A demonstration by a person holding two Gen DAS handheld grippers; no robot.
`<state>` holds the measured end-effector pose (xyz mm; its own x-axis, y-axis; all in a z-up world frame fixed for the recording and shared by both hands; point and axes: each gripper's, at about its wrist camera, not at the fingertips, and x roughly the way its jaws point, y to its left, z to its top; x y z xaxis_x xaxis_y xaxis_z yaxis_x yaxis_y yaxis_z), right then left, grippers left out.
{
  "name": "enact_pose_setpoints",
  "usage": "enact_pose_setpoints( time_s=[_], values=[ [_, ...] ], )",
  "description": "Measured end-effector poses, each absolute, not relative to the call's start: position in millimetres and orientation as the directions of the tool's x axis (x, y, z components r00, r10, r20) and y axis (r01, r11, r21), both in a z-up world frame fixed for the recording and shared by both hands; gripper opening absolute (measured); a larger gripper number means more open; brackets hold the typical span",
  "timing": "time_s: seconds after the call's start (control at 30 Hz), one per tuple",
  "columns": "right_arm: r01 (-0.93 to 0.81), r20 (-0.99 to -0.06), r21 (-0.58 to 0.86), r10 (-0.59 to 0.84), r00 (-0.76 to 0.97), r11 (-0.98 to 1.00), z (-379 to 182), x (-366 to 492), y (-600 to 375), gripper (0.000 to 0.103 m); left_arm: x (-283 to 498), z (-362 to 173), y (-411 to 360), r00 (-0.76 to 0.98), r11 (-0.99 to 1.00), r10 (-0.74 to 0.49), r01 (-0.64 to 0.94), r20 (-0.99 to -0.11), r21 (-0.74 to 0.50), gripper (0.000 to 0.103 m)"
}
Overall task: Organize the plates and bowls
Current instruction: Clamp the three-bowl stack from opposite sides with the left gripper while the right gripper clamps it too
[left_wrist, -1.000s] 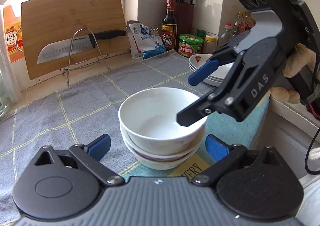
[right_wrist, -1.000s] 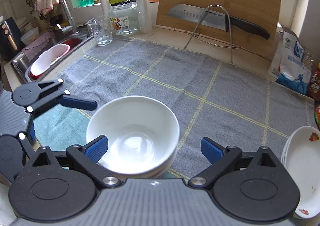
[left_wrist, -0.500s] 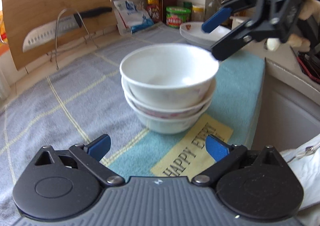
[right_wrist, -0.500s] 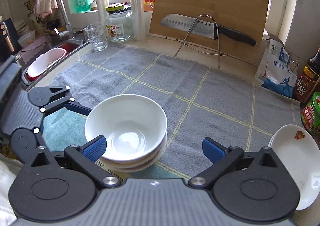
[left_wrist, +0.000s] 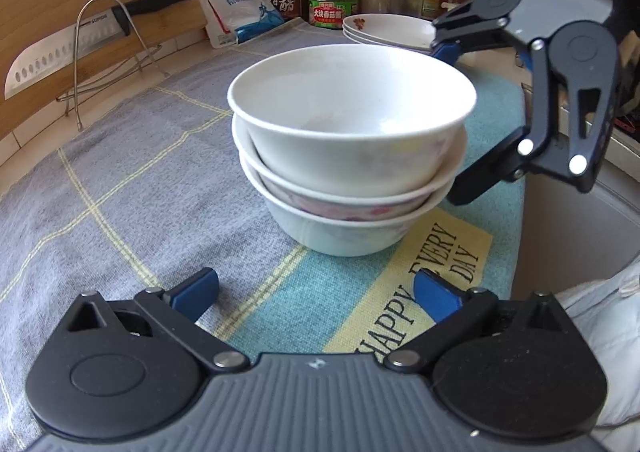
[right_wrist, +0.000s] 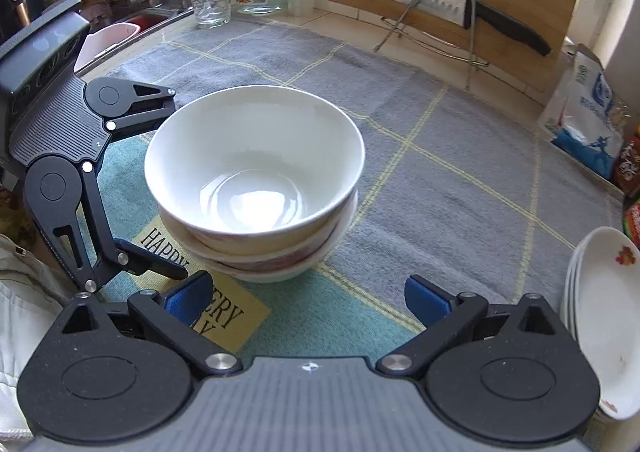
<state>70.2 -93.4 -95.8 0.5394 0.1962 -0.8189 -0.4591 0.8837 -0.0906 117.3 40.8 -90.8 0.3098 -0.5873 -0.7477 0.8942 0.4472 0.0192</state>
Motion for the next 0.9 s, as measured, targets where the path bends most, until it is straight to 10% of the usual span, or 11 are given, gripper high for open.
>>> enact_pose_setpoints(
  time_s=[0.9],
  values=[
    [-0.743,-0.836,-0.107,0.344,0.427,0.661,-101.4,97.1,-78.2,0.096,149.5,-69.1,25.7,0.101,0.095,-0.644,0.994,-0.758,0.052,0.089]
  ],
)
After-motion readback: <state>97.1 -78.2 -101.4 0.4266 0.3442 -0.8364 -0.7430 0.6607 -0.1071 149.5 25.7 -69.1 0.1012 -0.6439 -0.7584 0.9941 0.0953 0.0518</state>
